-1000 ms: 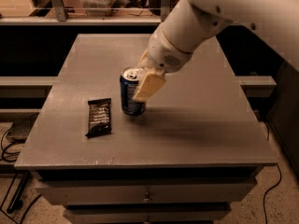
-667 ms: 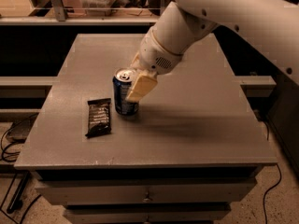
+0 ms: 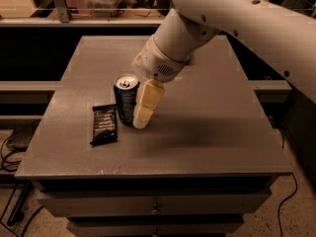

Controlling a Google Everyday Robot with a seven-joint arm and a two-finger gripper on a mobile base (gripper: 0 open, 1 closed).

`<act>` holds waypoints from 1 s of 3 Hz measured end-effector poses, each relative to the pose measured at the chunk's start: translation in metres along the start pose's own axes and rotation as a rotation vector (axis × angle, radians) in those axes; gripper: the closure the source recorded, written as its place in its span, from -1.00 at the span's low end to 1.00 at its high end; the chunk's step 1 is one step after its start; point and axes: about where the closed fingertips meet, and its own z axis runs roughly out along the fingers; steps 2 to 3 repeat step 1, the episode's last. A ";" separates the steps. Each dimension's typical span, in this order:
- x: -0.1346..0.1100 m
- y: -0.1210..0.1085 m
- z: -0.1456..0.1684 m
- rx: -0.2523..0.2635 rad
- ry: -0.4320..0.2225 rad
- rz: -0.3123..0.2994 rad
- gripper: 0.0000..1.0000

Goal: Move pepsi can near rxbar chocolate

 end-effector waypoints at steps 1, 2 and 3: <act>0.000 0.000 0.000 0.000 0.000 0.000 -1.00; 0.000 0.000 0.000 0.000 0.000 0.000 -1.00; 0.000 0.000 0.000 0.000 0.000 0.000 -1.00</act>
Offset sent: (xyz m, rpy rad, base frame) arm 0.0000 0.0000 0.0000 0.0000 0.0000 0.0000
